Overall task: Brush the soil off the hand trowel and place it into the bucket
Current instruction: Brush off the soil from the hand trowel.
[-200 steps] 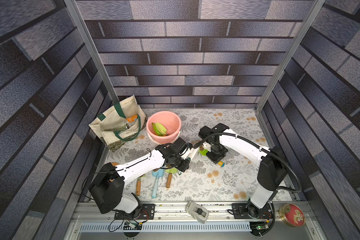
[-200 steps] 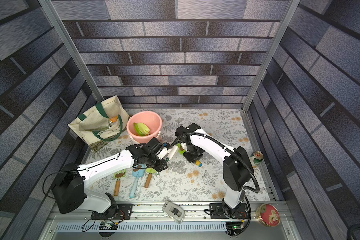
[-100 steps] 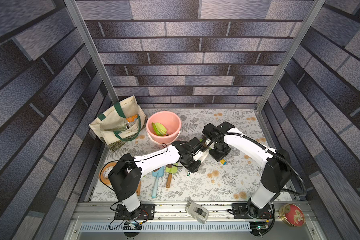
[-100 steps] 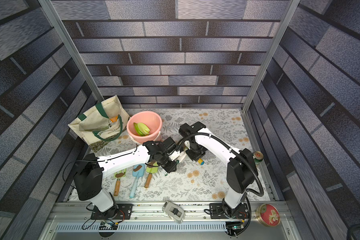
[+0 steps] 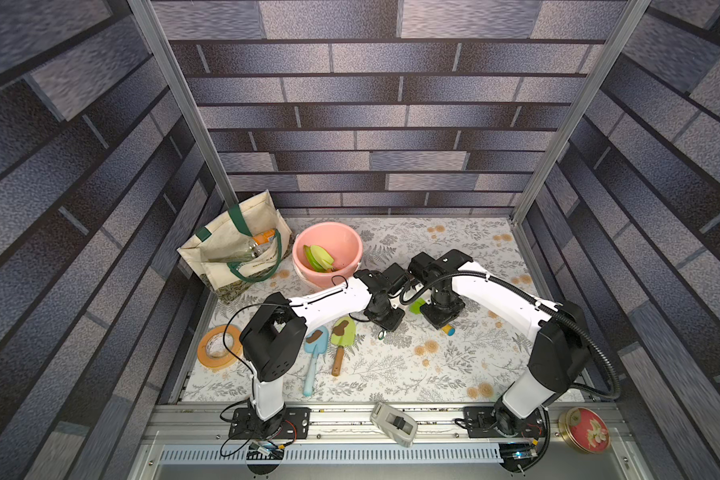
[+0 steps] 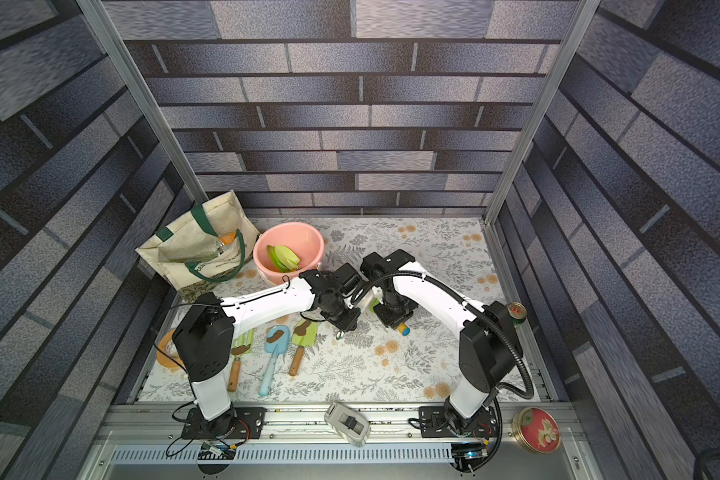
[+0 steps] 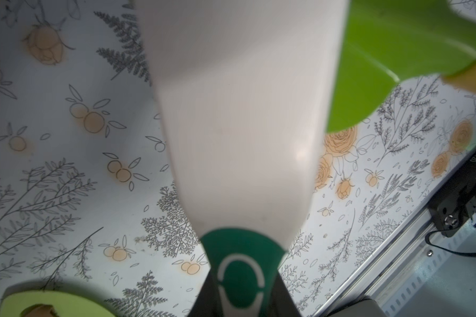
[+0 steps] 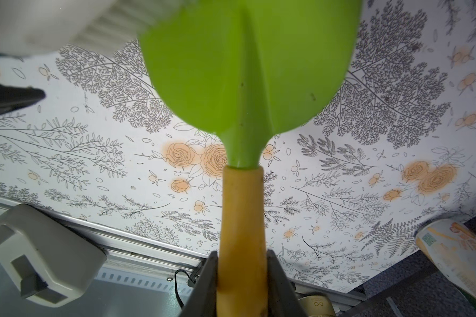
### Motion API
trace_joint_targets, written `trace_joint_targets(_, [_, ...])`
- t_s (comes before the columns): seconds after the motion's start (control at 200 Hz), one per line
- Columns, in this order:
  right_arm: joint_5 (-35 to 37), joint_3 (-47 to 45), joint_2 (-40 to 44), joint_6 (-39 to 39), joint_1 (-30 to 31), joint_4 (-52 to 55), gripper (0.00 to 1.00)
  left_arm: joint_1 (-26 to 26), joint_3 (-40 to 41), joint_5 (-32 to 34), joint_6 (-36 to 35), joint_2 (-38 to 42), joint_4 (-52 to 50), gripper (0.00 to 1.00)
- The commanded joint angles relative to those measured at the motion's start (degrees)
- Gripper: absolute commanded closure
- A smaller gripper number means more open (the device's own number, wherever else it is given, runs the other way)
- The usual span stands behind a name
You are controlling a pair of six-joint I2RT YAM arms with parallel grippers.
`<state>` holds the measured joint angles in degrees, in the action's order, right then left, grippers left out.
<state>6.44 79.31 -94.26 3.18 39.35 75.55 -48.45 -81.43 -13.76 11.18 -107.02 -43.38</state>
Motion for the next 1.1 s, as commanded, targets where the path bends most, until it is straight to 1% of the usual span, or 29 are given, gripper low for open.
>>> trace_joint_targets(0.0, [-1.72, -0.97, 1.72, 0.24, 0.64, 0.31, 1.0, 0.71, -3.27, 2.7, 1.39, -2.65, -1.86, 1.0])
trace_joint_targets(0.165, [-1.69, -2.99, 1.62, 1.04, 0.69, -0.29, 1.0, 1.6, -4.7, 5.09, 2.0, -5.32, -1.66, 1.0])
trace_joint_targets(0.451, [-1.18, -5.08, 0.58, 2.85, 0.69, -1.44, 1.0, 3.86, -5.23, 7.51, 3.32, -6.53, 2.03, 1.0])
trace_joint_targets(0.606, [0.24, -5.47, 0.43, 4.24, 0.3, -1.9, 1.0, 5.02, -4.09, 7.87, 3.67, -4.43, 3.64, 1.0])
trace_joint_targets(0.762, [1.3, -5.2, 0.69, 5.08, -1.16, -2.32, 1.0, 5.95, -1.6, 5.97, 3.39, 0.3, 3.86, 1.0])
trace_joint_targets(0.827, [1.81, -4.66, 1.05, 5.25, -1.57, -2.51, 1.0, 5.59, -0.27, 4.27, 3.58, 2.77, 3.76, 1.0])
trace_joint_targets(0.902, [2.09, -3.82, 1.51, 4.92, -1.74, -2.95, 1.0, 3.45, 0.05, 4.31, 3.21, 4.46, 1.95, 1.0])
trace_joint_targets(0.967, [2.59, -3.18, 1.45, 4.56, -1.77, -3.11, 1.0, 1.46, -0.47, 3.84, 3.06, 4.61, -0.09, 1.0])
trace_joint_targets(1.092, [4.31, -2.28, 1.4, 4.41, -1.85, -3.13, 1.0, -0.16, 0.48, -0.7, 5.16, 4.07, 0.13, 1.0])
